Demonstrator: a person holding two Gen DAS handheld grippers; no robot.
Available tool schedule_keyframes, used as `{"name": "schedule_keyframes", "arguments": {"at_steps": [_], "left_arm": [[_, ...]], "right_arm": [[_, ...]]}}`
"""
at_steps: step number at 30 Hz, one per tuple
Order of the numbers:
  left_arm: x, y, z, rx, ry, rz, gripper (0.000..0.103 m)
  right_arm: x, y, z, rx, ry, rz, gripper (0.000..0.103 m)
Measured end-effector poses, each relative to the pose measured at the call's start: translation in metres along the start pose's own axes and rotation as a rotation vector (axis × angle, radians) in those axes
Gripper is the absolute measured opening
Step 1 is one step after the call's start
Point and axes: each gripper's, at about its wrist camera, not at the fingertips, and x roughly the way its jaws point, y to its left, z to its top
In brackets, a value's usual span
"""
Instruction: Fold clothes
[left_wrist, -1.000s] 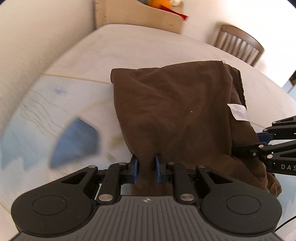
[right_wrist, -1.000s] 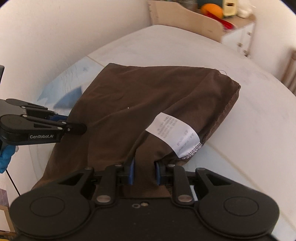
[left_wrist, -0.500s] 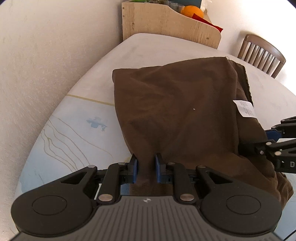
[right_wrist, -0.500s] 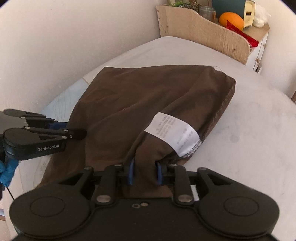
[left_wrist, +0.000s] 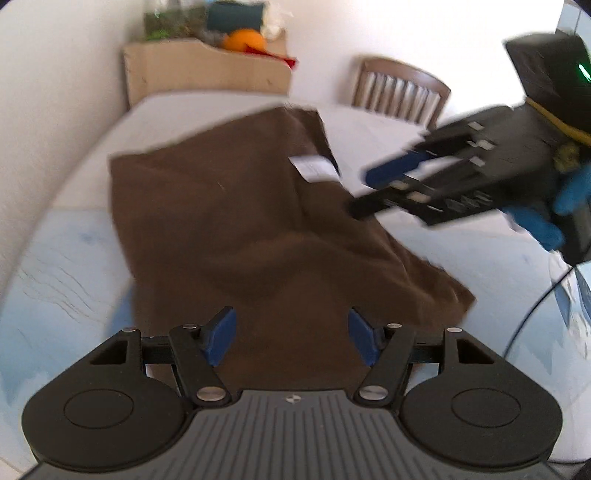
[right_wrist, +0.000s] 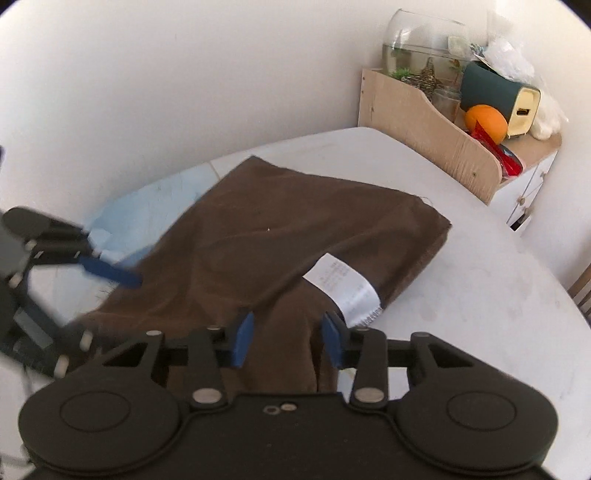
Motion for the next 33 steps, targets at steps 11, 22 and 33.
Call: {"name": "schedule_keyframes", "arguments": {"at_steps": [11, 22, 33], "left_arm": [[0.003, -0.013, -0.037, 0.043, 0.048, 0.006, 0.066], [0.003, 0.026, -0.026, -0.158, -0.007, 0.058, 0.065], [0.010, 0.025, -0.038, -0.149, -0.034, 0.062, 0.067]], "right_arm": [[0.024, -0.007, -0.046, 0.000, 0.185, -0.018, 0.103], [0.029, -0.053, -0.025, 0.352, 0.100, -0.043, 0.103], [0.040, -0.054, -0.024, 0.385, 0.100, -0.091, 0.103]]}}
